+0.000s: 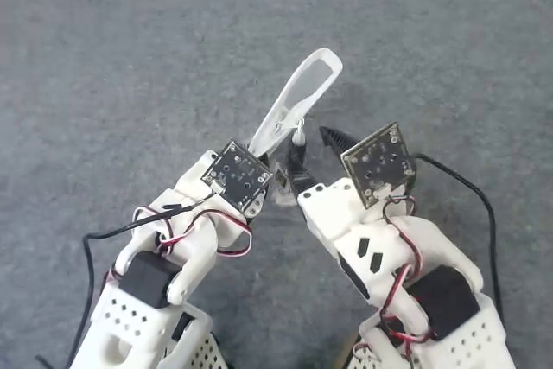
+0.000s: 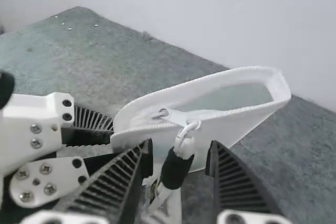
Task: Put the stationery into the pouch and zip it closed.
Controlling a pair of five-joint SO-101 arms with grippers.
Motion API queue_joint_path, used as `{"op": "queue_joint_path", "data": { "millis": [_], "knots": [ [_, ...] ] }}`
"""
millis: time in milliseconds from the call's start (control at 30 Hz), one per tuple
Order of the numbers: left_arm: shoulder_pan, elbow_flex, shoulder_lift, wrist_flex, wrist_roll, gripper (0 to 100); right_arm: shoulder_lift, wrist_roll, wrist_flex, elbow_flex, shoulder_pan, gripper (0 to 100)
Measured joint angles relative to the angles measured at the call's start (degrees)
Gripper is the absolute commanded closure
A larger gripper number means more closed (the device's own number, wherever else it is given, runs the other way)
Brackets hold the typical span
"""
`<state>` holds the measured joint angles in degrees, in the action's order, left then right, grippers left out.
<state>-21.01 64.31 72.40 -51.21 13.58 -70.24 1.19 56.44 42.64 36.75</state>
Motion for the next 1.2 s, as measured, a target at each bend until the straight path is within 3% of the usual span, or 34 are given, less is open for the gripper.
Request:
{"op": "queue_joint_path", "data": {
  "millis": [167, 467, 867, 1200],
  "knots": [
    [0.00, 0.00, 0.00, 0.00, 0.00, 99, 0.09, 1.85, -0.62, 0.00, 0.44, 84.2],
    [0.09, 0.00, 0.00, 0.00, 0.00, 99, 7.47, 2.46, -10.64, 1.93, -3.78, 84.6],
    [0.26, 0.00, 0.00, 0.00, -0.09, 99, 8.44, 6.51, -12.40, 1.93, -3.96, 99.1],
    [0.35, 0.00, 0.00, 0.09, -0.09, 99, 8.62, 11.08, -19.08, 3.96, -8.62, 99.1]
  ]
}}
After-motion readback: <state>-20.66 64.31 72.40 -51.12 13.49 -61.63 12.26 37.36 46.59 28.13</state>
